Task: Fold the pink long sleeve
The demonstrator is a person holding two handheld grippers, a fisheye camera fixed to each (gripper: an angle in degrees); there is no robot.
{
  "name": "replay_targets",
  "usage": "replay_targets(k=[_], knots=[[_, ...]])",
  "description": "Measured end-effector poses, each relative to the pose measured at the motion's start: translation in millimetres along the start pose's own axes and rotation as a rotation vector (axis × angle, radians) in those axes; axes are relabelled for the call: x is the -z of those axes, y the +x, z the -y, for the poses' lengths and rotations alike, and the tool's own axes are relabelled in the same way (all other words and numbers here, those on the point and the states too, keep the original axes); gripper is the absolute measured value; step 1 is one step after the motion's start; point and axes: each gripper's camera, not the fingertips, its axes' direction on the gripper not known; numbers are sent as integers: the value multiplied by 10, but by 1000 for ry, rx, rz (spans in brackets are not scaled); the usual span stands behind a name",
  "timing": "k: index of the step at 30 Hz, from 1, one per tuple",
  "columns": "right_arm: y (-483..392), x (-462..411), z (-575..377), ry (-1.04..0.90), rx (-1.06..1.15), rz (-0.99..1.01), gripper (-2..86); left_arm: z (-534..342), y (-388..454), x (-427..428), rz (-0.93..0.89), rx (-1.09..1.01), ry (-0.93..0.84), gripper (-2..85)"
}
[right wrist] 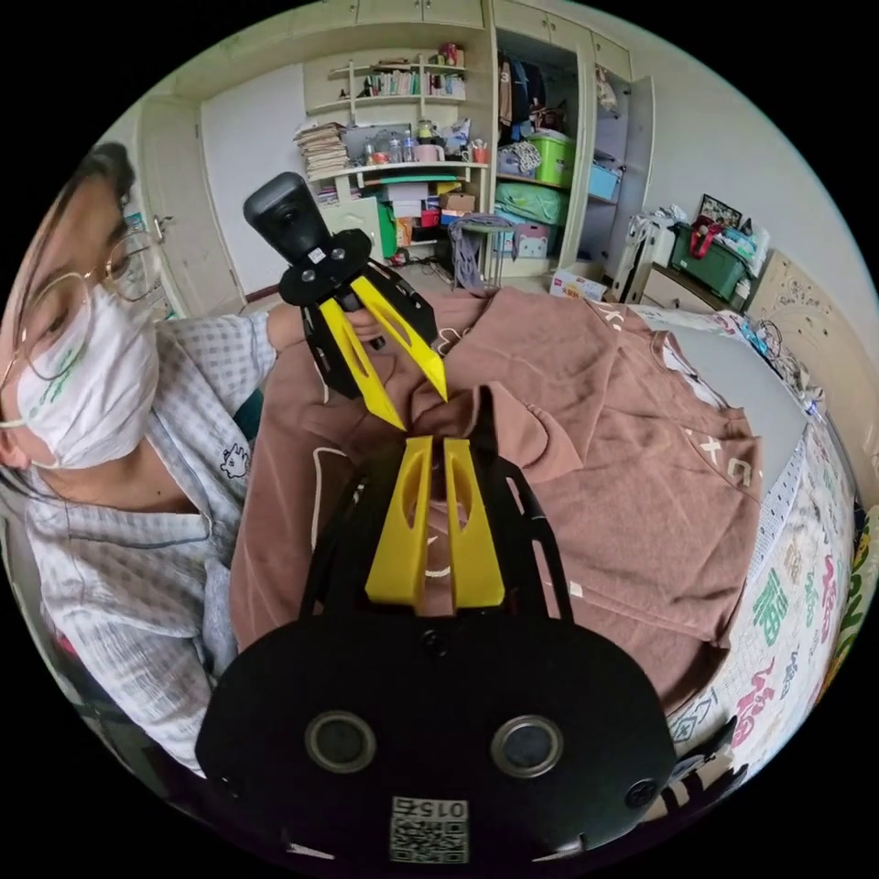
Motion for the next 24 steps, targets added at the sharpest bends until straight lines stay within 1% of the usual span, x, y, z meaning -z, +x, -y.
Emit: replay_targets(k=[1, 4, 6, 8, 10, 14, 16, 18, 20, 24], knots=[[-30, 82, -34, 77, 16, 51, 11, -7, 36, 44, 4, -9, 14, 82], [-104, 178, -87, 147, 69, 138, -3, -27, 117, 157, 27, -27, 46, 74], [-145, 208, -111, 151, 100, 160, -3, -49, 154, 204, 32, -43, 60, 59], [-191, 246, -145, 136, 132, 120, 2, -81, 181, 248, 40, -57, 82, 24], [-239, 311, -212, 85, 166, 14, 38, -86, 182, 265, 24, -56, 77, 15], [-217, 357, -340, 14, 174, -116, 82, -60, 224, 204, -12, -63, 58, 40], [-102, 396, -405, 5, 137, -113, 92, -17, 271, 106, -24, -70, 18, 71], [3, 393, -440, -19, 94, -123, 94, 4, 289, 17, -30, -63, -6, 79], [80, 359, -473, -45, 71, -142, 95, 36, 304, -55, -25, -61, -37, 77], [161, 250, -494, -114, 68, -62, 86, 62, 366, -104, -6, -69, -55, 60]])
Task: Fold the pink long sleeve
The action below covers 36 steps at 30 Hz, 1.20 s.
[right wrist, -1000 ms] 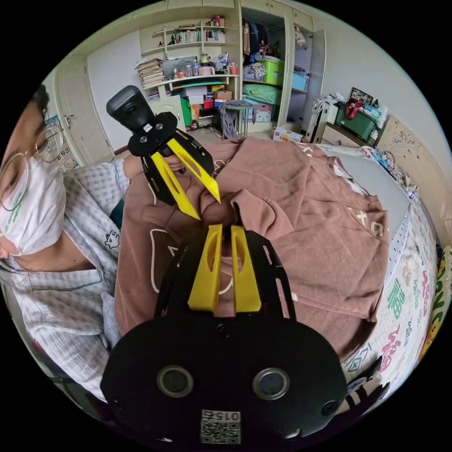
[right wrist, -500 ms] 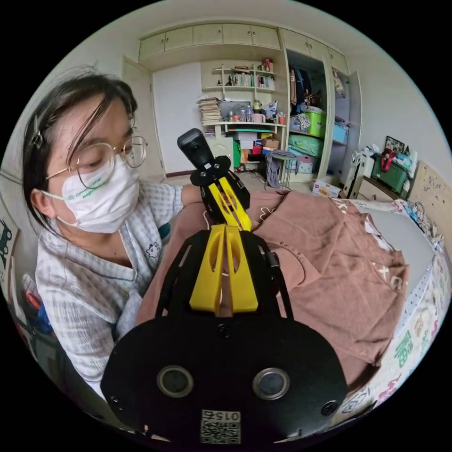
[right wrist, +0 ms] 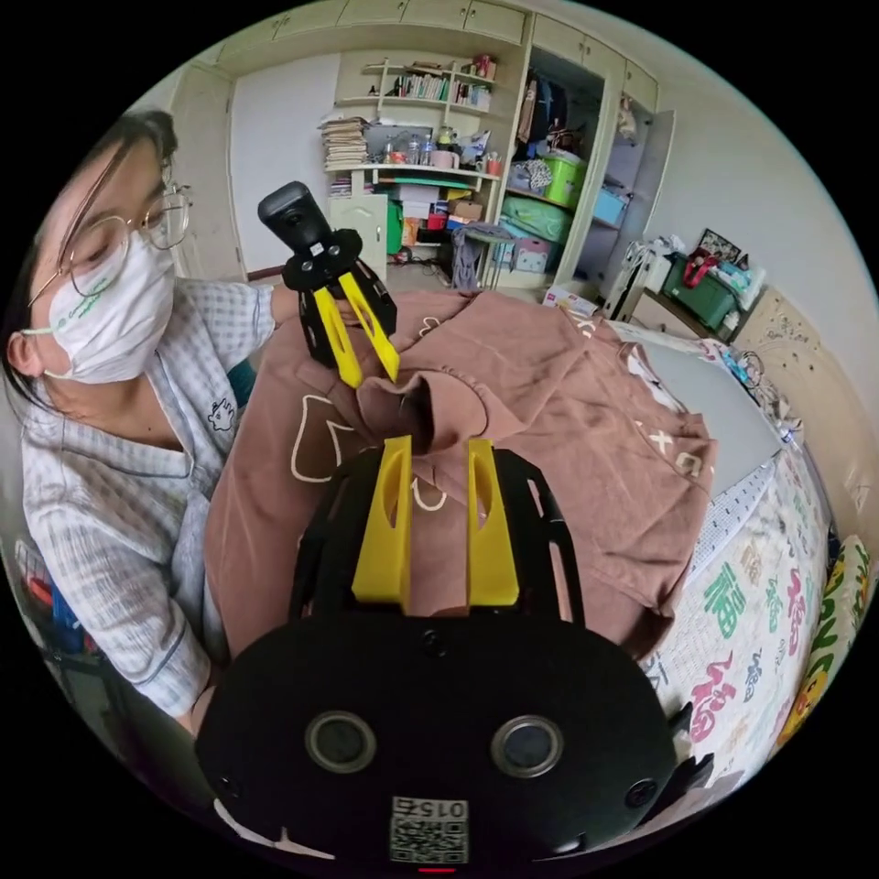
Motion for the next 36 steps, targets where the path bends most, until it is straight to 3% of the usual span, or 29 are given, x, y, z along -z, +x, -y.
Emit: replay_targets(k=[7, 16, 26, 29, 32, 34, 36], knots=[[76, -60, -66, -50, -13, -8, -2, 43, 153, -77, 30, -45, -22, 23], [-140, 526, -510, 163, 214, 38, -10, 100, 349, 76, -75, -79, 144, 15], [-21, 529, -694, 129, 261, 113, -9, 103, 424, -90, -110, -86, 127, 29], [68, 628, -807, 191, 289, 218, -9, -15, 235, 197, -32, -5, 203, 47], [125, 777, -905, 295, 264, 171, -9, -300, -105, 524, 206, 214, 287, 54], [200, 814, -891, 334, 175, 85, -6, -594, -432, 511, 427, 445, 239, 54], [251, 760, -813, 307, 116, 38, 0, -778, -686, 289, 508, 576, 147, 55]])
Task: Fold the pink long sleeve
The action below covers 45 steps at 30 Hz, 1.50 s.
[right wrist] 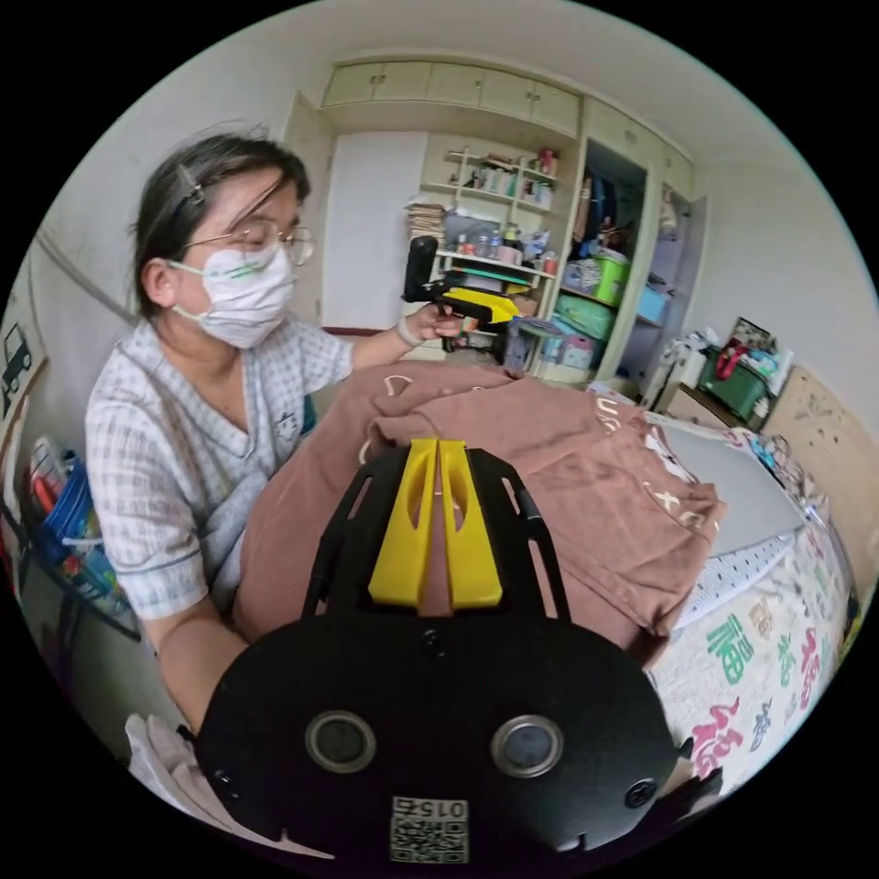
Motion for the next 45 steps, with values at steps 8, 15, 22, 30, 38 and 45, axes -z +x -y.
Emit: replay_targets(k=[8, 15, 22, 30, 38, 45], knots=[[-106, -369, 184, -160, 115, 136, 63, -185, 130, -1269, -10, -40, -449, 73], [-163, -529, 318, -261, 147, 164, 0, 174, 1174, -829, -98, -319, -179, 45], [-166, -635, 470, -297, 137, 160, -9, 345, 2368, -646, -590, -538, -44, 5], [-105, -696, 614, -304, 87, 173, -10, 292, 2631, -1429, -712, -531, -310, 1], [842, -346, 1010, -69, -391, -324, 8, 532, 1255, -1773, -333, -268, -226, 15], [2231, -1181, 1453, -274, -729, -660, 85, 227, -452, -3682, -160, 360, -428, 87]])
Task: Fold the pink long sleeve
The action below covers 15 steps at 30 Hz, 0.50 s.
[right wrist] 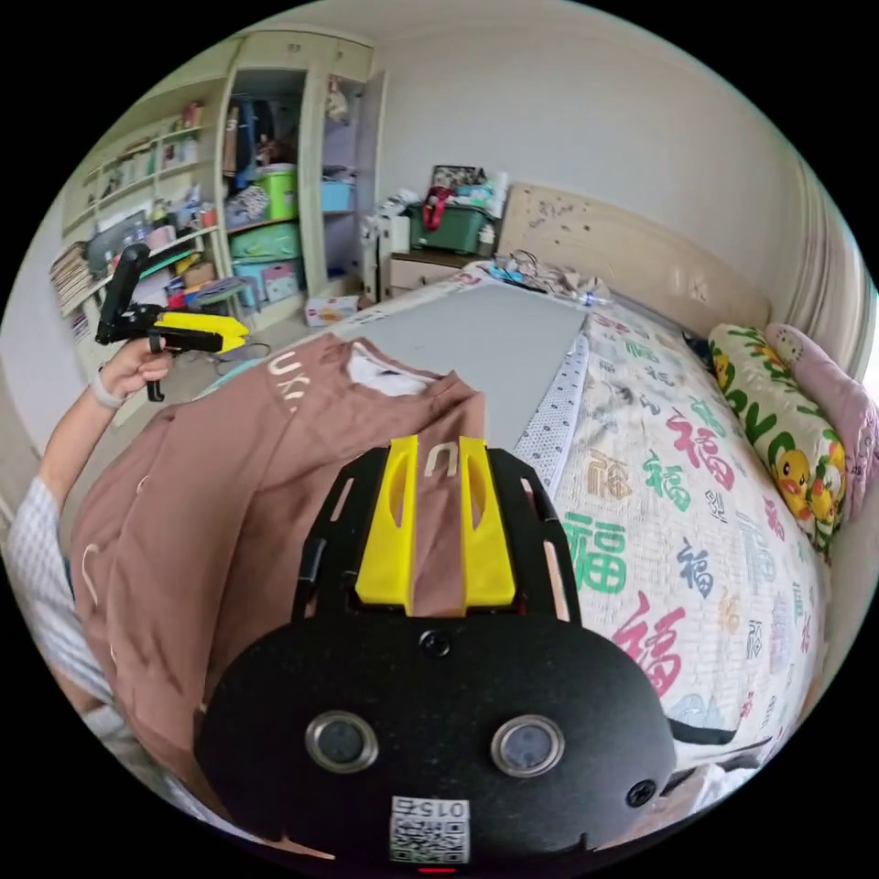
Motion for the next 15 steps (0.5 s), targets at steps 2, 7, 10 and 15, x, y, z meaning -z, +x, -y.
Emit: replay_targets(k=[2, 7, 10, 15], knots=[[57, -266, 192, -26, -92, -14, 109, 20, -286, -339, 7, 106, -15, 97], [270, -807, 515, -137, -249, 8, 135, -131, -700, -986, -44, 209, -72, 110], [292, -1068, 537, -254, -244, 90, 95, -244, -716, -1336, -145, 171, -172, 90], [147, -793, 404, -169, -168, 34, 15, -515, -599, -1318, -132, 134, -106, 31]])
